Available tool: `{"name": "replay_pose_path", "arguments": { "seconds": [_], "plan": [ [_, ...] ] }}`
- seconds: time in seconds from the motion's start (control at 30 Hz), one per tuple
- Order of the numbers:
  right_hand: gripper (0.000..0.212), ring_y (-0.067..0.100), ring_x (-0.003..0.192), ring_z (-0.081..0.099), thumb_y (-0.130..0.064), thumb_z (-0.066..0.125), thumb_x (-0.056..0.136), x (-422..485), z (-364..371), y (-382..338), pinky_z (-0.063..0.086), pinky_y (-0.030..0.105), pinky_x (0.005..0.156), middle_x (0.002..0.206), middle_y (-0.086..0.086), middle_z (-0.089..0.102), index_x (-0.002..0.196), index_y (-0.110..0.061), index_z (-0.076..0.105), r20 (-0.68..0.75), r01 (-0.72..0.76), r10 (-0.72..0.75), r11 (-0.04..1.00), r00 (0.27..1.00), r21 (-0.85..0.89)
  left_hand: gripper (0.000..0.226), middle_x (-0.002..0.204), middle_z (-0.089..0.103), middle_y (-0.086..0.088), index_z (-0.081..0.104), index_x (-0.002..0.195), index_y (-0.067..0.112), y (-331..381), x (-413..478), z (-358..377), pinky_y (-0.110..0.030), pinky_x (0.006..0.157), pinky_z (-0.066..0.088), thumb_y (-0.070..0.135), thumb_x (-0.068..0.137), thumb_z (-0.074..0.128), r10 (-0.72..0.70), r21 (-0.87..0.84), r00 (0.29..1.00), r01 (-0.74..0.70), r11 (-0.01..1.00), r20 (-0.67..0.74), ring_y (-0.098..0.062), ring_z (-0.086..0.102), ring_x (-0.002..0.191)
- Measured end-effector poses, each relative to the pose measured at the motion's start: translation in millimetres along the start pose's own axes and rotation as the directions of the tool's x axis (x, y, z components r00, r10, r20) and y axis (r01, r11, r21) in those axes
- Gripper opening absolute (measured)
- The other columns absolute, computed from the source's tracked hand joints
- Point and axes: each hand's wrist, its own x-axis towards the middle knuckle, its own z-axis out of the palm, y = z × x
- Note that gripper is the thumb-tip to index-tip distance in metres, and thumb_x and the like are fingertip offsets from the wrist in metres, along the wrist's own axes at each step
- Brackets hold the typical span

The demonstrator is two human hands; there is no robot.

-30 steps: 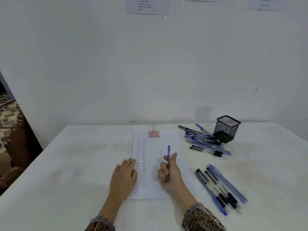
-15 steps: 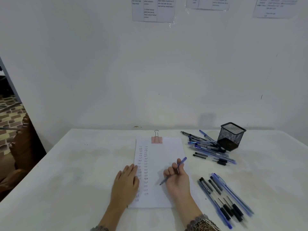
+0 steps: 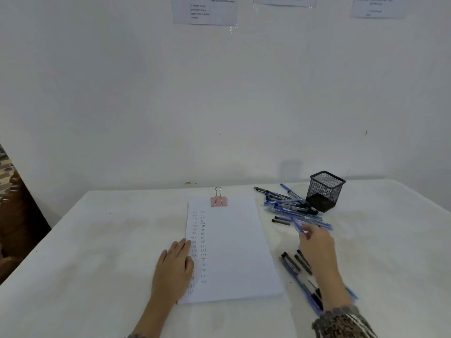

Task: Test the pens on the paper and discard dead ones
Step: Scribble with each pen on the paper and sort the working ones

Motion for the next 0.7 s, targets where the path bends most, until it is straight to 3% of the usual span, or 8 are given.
{"name": "replay_pose_path", "arguments": {
  "seconds": [0.1, 0.3, 0.43, 0.57, 0.7],
  "plan": [
    [0.032, 0.032, 0.109, 0.053, -0.013, 0.048, 0.089, 10, -12, 27, 0.044, 0.036, 0.087, 0.124, 0.013, 0.056, 0.12, -0.022, 0.055, 0.107, -0.152, 0.179, 0.963, 0.978, -0.224, 0.101, 0.154, 0.019, 0.009, 0.022, 0.146, 0.021, 0, 1, 0, -0.028, 0.115, 0.006, 0.05, 0.058, -0.017, 0.0, 0.009, 1.0, 0.0, 1.0, 0.004, -0.009, 0.011, 0.143],
    [0.029, 0.029, 0.105, 0.055, -0.006, 0.049, 0.085, 6, -16, 44, 0.046, 0.031, 0.088, 0.117, 0.016, 0.058, 0.112, -0.008, 0.061, 0.254, -0.053, 0.118, 0.967, 0.96, -0.248, 0.085, 0.154, 0.016, 0.009, 0.018, 0.147, 0.022, -2, 3, 3, -0.027, 0.115, 0.004, 0.047, 0.071, -0.011, 0.002, 0.028, 1.0, -0.002, 1.0, 0.015, -0.008, 0.008, 0.143],
    [0.033, 0.025, 0.118, 0.052, -0.014, 0.046, 0.093, 13, -26, 39, 0.041, 0.028, 0.097, 0.129, 0.011, 0.055, 0.124, -0.01, 0.055, 0.333, 0.032, 0.109, 0.92, 0.937, -0.39, 0.098, 0.154, 0.017, 0.01, 0.019, 0.147, 0.023, -2, 2, 3, -0.027, 0.115, 0.004, 0.051, 0.06, -0.018, 0.003, 0.025, 1.0, -0.003, 1.0, 0.016, -0.008, 0.008, 0.143],
    [0.023, 0.031, 0.113, 0.055, -0.012, 0.044, 0.091, 51, -19, 16, 0.044, 0.032, 0.086, 0.106, 0.011, 0.061, 0.096, -0.014, 0.066, 0.279, 0.191, -0.081, 0.898, 0.957, -0.396, 0.099, 0.154, 0.017, 0.01, 0.019, 0.147, 0.023, -3, 2, 3, -0.027, 0.115, 0.004, 0.052, 0.059, -0.018, 0.005, 0.016, 1.0, -0.005, 1.0, 0.013, -0.008, 0.009, 0.143],
    [0.03, 0.027, 0.113, 0.052, -0.014, 0.041, 0.095, 73, 14, -6, 0.042, 0.031, 0.092, 0.124, 0.01, 0.057, 0.118, -0.011, 0.059, 0.338, 0.384, -0.262, 0.845, 0.904, -0.372, 0.079, 0.154, 0.018, 0.01, 0.02, 0.146, 0.023, -3, 1, 4, -0.027, 0.115, 0.004, 0.047, 0.076, -0.005, -0.005, -0.008, 1.0, 0.006, 1.0, 0.018, -0.008, 0.009, 0.143]
  ]
}}
